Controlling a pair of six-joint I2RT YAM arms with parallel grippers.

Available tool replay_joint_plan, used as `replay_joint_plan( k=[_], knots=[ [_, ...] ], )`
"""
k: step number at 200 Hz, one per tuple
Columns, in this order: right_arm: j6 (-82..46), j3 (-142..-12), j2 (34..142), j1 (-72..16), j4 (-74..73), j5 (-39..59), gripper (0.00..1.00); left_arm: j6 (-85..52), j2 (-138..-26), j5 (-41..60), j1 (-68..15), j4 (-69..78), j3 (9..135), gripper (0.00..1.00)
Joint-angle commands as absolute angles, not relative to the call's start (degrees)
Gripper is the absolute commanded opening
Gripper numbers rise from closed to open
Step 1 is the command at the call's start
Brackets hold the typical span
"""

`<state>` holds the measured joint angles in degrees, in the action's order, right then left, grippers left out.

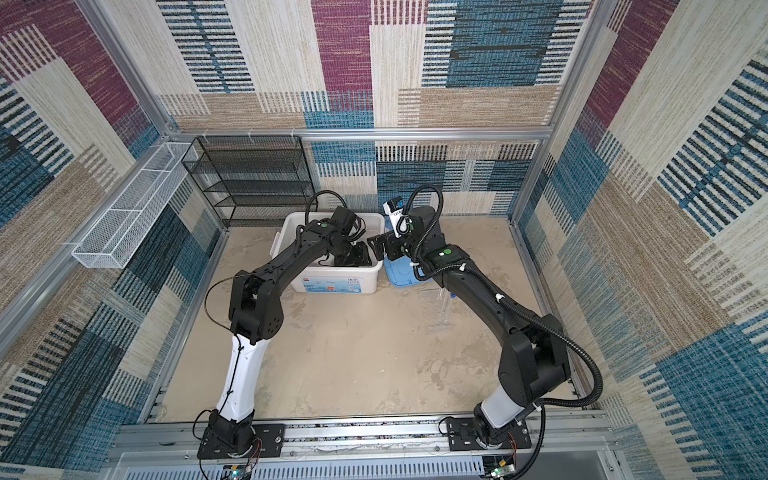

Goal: Organize the chemistry lab equipment
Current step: 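Withdraw the left gripper from the bin while the right moves over the lid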

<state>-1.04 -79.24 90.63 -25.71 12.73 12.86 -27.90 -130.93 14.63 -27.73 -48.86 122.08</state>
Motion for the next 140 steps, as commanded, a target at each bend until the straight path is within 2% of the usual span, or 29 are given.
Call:
replay_joint_plan(
  k=[1,31,46,91,119,140],
  knots=[
    [-0.63,-81.67,89.98,-25.77,14.02,11.28,0.99,-26.14,-127.30,12.06,-27.60,-48.43,121.73,0.67],
    [0.00,-84.24,88.94,-25.67,16.76,8.99,0.99,-26.02,-121.26,11.30,-27.62,-48.38,120.11,0.92],
    [0.16,-84.54,87.54,-25.53,17.31,8.08,0.99,-26.09,-117.26,11.46,-27.77,-47.26,117.77,0.99],
    [0.00,-85.08,83.96,-23.48,20.35,6.73,0.99,-26.44,-102.66,16.17,-28.43,-39.10,105.17,0.99],
    [-2.15,-84.94,83.46,-18.27,21.96,8.91,0.99,-29.15,-92.27,18.01,-28.92,-30.78,93.61,0.99],
    [-4.84,-85.23,84.05,-14.05,24.13,8.97,0.99,-30.14,-86.50,23.51,-29.00,-25.80,86.87,0.99]
  ],
)
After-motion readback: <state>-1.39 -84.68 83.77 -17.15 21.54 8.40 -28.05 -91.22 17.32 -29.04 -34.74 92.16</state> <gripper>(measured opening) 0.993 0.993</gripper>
